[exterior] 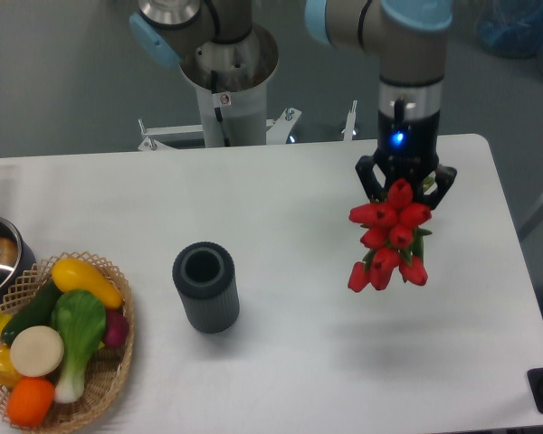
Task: Place the flowers on the table
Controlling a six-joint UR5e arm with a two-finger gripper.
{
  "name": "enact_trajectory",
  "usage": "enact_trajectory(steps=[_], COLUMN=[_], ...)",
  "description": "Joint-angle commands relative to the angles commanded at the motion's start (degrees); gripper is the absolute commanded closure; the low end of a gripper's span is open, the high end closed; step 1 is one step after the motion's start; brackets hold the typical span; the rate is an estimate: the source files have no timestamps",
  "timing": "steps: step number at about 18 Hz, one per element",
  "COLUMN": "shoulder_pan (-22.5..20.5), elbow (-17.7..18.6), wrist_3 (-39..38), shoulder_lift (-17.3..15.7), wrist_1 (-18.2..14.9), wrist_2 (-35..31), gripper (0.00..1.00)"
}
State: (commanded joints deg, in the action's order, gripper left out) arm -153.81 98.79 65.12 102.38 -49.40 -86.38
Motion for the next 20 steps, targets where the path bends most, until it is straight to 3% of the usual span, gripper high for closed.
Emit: enact_trajectory(steps=[5, 20], shoulder_pan=[2.64, 4.66], elbow=[-0.35, -1.05], wrist_3=[0.18, 0.09], shoulder_lift=[5.63, 12.93], wrist_1=[0.09, 0.35], wrist_2=[-6.34, -5.99], gripper=[0.84, 0.80])
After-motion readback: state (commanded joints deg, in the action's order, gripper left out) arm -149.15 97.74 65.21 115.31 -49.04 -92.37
